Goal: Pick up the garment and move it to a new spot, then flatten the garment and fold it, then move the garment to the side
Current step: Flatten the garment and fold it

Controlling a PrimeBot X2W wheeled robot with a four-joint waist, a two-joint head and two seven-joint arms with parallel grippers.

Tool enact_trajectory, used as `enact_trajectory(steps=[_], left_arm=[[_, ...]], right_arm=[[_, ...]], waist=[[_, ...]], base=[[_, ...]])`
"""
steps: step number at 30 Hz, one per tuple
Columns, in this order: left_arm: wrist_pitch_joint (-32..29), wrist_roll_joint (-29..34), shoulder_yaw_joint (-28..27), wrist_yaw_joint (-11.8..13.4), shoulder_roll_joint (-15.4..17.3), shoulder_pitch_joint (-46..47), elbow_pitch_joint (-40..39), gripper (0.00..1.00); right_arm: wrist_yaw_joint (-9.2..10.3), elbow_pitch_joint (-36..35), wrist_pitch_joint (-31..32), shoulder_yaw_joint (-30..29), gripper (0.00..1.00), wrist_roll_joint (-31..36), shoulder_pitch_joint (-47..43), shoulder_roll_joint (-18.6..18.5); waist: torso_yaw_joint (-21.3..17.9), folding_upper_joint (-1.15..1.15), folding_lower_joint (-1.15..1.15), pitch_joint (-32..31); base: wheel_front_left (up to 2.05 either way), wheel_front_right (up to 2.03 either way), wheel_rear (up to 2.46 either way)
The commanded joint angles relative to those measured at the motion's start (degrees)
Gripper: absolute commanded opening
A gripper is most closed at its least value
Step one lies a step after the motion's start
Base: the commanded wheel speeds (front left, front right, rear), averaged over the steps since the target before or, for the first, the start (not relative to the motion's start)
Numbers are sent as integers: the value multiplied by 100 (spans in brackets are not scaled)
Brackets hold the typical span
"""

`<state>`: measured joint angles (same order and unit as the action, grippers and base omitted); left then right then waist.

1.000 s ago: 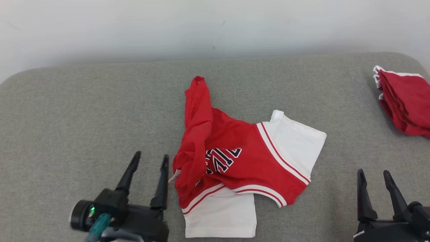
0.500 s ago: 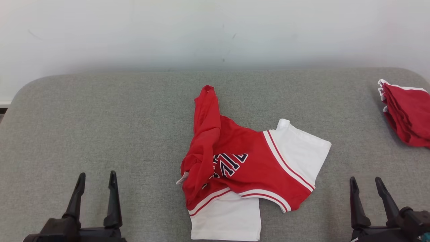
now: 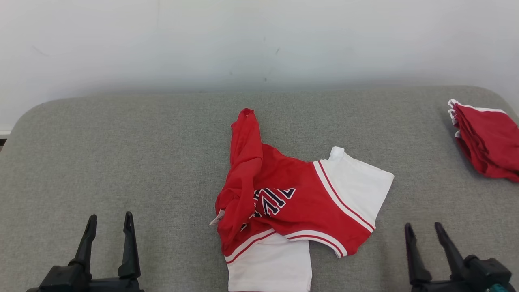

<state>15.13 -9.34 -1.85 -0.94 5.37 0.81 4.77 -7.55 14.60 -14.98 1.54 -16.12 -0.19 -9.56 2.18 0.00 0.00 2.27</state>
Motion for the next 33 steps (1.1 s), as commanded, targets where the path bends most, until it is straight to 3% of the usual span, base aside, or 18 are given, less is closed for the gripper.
enact_trajectory(steps=[1,8,19,26,27,29,33], left_arm=[[-1,64,-50,-44,-35,42,16,100],[-1,172,-118,-154,-139,97,15,100],[-1,175,117,-246,-230,287,44,100],[-1,114,214,-237,-247,330,97,100],[-1,84,222,-217,-247,325,92,100],[0,80,236,-198,-248,309,77,100],[0,48,264,-132,-247,322,54,100]], right_arm=[[15,64,-28,73,100,-39,-14,15],[15,509,-27,361,100,-30,292,-16],[15,2294,-27,668,100,-80,1341,-196],[15,3341,-7,811,100,-269,1691,-96],[15,3461,5,873,91,-325,1696,-58],[14,3592,18,973,1,-396,1743,-45],[16,3581,8,984,0,-522,1941,-209]], waist=[[1,0,0,3],[72,0,0,74],[553,0,0,309],[754,0,0,352],[761,0,0,353],[759,0,0,373],[712,0,0,421]], base=[[0,0,0],[0,0,0],[0,0,0],[0,0,0],[0,0,0],[0,0,0],[0,0,0]])
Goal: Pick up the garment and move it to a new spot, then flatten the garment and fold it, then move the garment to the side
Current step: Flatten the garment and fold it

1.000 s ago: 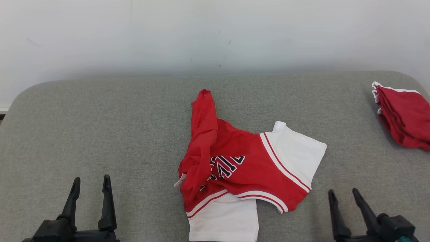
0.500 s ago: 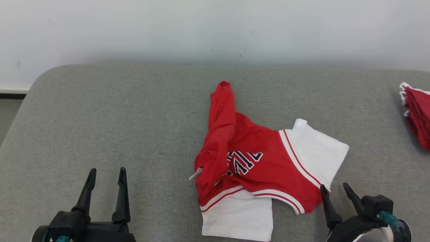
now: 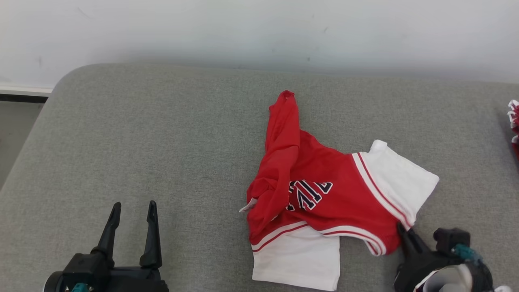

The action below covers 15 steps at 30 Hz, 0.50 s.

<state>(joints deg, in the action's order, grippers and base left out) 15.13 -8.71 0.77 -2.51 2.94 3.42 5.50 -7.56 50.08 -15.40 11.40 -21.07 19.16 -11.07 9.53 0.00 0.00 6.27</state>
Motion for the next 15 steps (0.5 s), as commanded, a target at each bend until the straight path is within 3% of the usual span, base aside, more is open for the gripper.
enact_trajectory(steps=[1,7,15], left_arm=[[0,-26,14,38,-5,82,-19,100],[-1,-75,149,31,-1,228,5,100],[0,-161,351,6,-4,374,90,100]], right_arm=[[17,-30,40,-38,0,-48,83,-151],[17,-437,27,-229,0,121,770,-962],[17,-429,67,157,0,260,1904,-1739]], waist=[[-35,0,0,32],[25,0,0,146],[281,0,0,331]], base=[[0,0,0],[0,0,0],[0,0,0]])
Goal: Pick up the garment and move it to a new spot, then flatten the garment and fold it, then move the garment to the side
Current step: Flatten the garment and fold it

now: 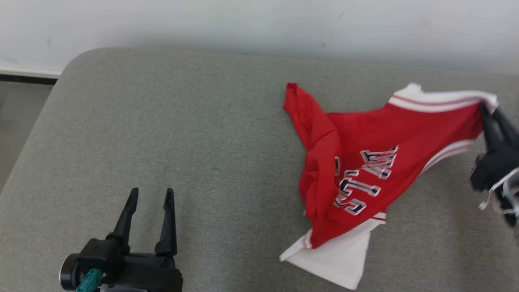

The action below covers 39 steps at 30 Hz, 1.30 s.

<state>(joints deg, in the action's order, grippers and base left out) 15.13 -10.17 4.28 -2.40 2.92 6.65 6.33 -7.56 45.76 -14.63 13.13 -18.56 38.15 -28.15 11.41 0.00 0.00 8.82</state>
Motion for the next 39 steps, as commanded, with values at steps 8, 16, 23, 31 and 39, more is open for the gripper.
enact_trajectory(steps=[8,16,23,31,39], left_arm=[[0,-180,291,71,0,235,44,100],[-1,-248,471,125,-2,287,104,100],[-1,-132,315,102,1,136,110,100],[-1,11,-3,6,0,-33,57,100],[0,118,-254,-57,1,-164,2,100]], right_arm=[[17,316,204,459,0,121,1409,-447],[17,1238,182,750,100,195,1979,-331],[17,1297,-42,759,100,-8,1648,-156],[17,132,-60,271,100,-204,529,-73],[17,-828,-61,-199,100,-182,-944,293]], waist=[[383,0,0,283],[485,0,0,289],[199,0,0,64],[-219,0,0,-185],[-439,0,0,-339]], base=[[0,0,0],[0,0,0],[0,0,0],[0,0,0],[0,0,0]])
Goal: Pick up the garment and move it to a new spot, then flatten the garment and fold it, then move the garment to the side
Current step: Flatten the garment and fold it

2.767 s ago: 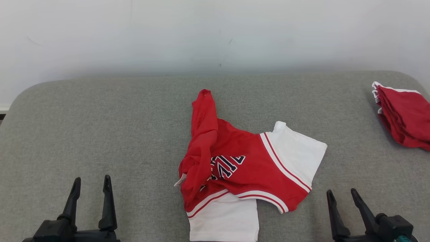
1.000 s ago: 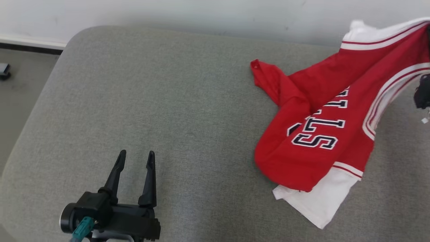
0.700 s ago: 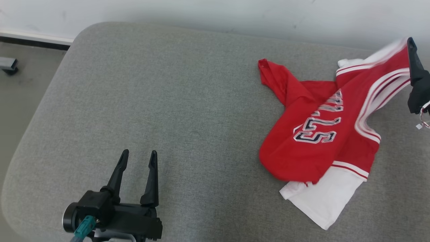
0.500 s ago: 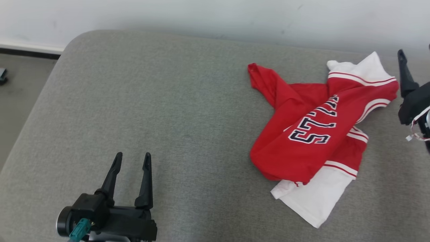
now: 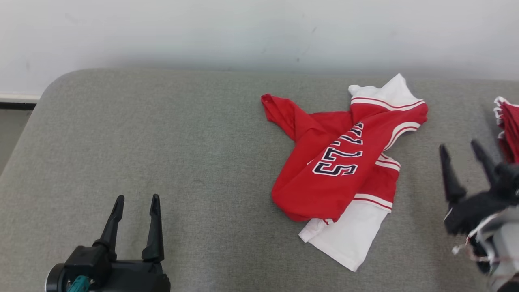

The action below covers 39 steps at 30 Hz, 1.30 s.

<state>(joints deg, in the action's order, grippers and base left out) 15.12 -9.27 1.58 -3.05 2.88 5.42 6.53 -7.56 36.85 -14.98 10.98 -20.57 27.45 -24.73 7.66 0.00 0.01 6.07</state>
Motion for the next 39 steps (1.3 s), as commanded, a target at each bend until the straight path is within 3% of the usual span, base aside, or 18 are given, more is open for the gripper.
enact_trajectory(steps=[1,12,30,31,32,33,34,39], left_arm=[[1,53,-43,-23,3,-48,-26,100],[1,70,-60,-48,3,-73,-45,100],[0,-124,341,101,3,152,-32,100],[0,-130,338,99,3,156,-25,100],[0,-132,335,98,3,157,-20,100],[0,-131,335,99,3,158,-16,100],[1,-137,335,104,3,159,-12,100],[0,-145,305,141,2,87,-29,100]], right_arm=[[17,-124,-26,-53,100,20,-260,106],[17,-479,-27,56,100,141,-1299,779],[16,1186,-11,324,100,133,-637,1211],[16,1255,-5,343,94,115,-614,1243],[15,1305,2,359,44,95,-587,1271],[16,1357,7,371,6,80,-572,1293],[15,1394,7,385,0,70,-558,1301],[16,1214,-12,341,0,2,-471,1229]], waist=[[-91,0,-1,-79],[-49,0,-1,-36],[334,0,-1,193],[343,0,-1,192],[349,0,-1,190],[354,0,-1,190],[354,0,-1,189],[261,0,-1,148]], base=[[0,0,0],[0,0,0],[0,0,0],[0,0,0],[0,0,0],[0,0,0],[0,0,0],[0,0,0]])
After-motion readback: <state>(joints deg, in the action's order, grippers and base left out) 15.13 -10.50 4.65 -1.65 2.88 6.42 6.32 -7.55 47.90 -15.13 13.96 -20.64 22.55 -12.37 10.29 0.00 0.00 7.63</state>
